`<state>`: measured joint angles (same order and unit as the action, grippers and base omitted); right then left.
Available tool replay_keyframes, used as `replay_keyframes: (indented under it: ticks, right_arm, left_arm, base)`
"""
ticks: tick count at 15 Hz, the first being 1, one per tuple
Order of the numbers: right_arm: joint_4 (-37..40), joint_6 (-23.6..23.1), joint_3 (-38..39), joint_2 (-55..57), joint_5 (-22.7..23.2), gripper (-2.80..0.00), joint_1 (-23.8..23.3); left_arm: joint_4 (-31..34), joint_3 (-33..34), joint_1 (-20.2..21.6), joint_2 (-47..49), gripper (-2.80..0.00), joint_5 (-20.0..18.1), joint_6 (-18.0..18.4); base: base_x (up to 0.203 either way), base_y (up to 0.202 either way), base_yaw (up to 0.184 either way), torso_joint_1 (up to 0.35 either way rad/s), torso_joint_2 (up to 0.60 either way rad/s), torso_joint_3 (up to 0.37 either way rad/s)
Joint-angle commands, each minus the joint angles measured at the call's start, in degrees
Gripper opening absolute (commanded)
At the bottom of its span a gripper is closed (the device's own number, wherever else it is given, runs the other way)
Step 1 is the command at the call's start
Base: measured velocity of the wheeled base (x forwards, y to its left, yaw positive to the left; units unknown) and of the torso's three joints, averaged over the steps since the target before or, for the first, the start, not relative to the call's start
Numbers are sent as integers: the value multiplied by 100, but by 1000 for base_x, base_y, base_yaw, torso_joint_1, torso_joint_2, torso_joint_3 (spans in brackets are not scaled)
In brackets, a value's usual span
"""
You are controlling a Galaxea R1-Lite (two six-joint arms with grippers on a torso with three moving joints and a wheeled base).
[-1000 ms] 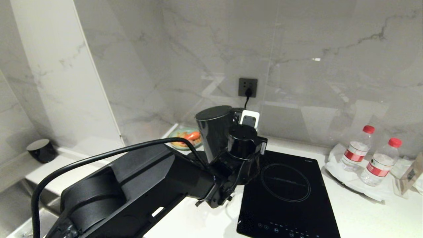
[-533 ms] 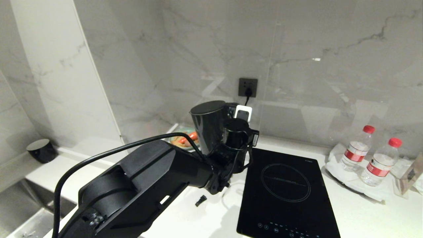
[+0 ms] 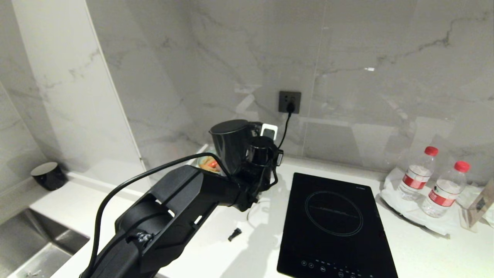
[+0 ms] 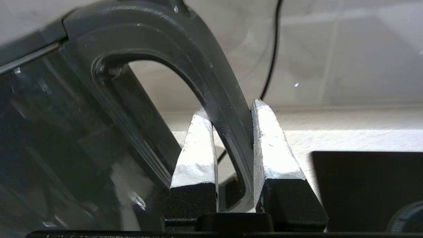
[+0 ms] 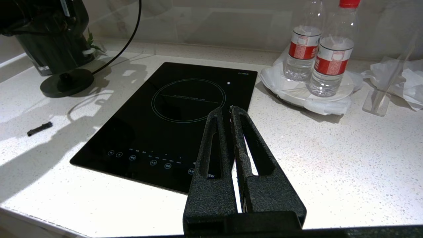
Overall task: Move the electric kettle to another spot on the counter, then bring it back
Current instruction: Place it on the power base
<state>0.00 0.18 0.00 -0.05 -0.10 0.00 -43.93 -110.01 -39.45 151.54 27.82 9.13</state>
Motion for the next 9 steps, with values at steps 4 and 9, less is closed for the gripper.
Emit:
replay_keyframes:
  ticks: [4,9]
  right_arm:
    - [0,-1,0,5,1,-280,0]
    - [0,-1,0,5,1,-280,0]
  left_arm:
    - [148,-134,183,298,-280,11,105]
    - [104,-82,183,394,-280,56,98]
  base:
    - [0,0,0,0,0,0]
    - [0,0,0,0,0,0]
